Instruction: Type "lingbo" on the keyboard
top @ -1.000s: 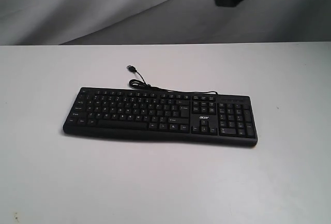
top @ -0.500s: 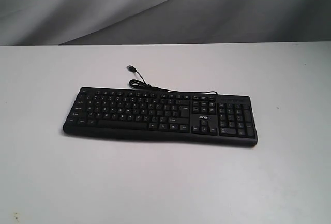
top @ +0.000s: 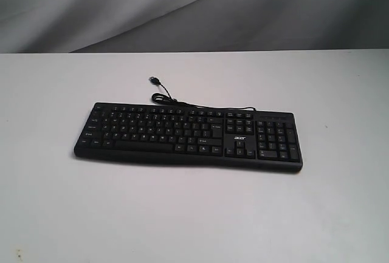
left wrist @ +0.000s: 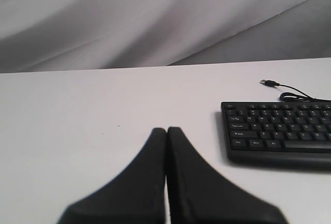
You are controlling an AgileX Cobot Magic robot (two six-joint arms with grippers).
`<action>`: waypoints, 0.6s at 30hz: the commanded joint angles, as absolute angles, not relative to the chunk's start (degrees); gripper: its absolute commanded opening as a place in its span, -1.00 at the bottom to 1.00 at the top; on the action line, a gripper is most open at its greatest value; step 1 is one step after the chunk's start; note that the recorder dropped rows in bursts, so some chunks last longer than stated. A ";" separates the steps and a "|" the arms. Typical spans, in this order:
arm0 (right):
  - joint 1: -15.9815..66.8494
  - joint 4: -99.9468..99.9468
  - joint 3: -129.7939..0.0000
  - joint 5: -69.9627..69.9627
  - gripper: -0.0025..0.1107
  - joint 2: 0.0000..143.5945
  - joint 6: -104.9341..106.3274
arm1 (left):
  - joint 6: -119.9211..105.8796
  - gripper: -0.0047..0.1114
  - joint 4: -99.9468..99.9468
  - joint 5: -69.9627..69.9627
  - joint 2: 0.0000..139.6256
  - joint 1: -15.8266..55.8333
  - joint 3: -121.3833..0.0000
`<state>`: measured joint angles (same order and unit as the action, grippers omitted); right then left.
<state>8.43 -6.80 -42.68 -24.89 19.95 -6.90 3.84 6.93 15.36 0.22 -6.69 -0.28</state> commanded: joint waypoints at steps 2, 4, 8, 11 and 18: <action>2.08 -8.82 -29.95 -24.44 -0.96 7.31 -1.95 | 3.96 -0.91 6.71 15.02 0.00 -6.76 0.00; 1.41 -8.25 -25.51 -24.44 -0.96 3.92 -1.95 | 3.96 -0.91 6.71 15.02 0.00 -6.76 0.00; 1.12 -7.50 -17.18 -22.41 -0.96 0.00 -1.95 | 3.96 -0.91 6.71 15.02 0.00 -6.76 0.00; 1.12 -7.50 -11.88 -19.04 -0.96 0.00 -1.95 | 3.96 -0.91 6.71 15.02 0.00 -6.76 0.00; 1.12 -7.50 -3.62 -17.14 -0.96 0.00 -1.95 | 3.96 -0.91 6.71 15.02 0.00 -6.76 0.00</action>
<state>1.71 -7.59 -6.37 -18.70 0.29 -2.31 3.84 6.93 15.36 0.22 -6.69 -0.28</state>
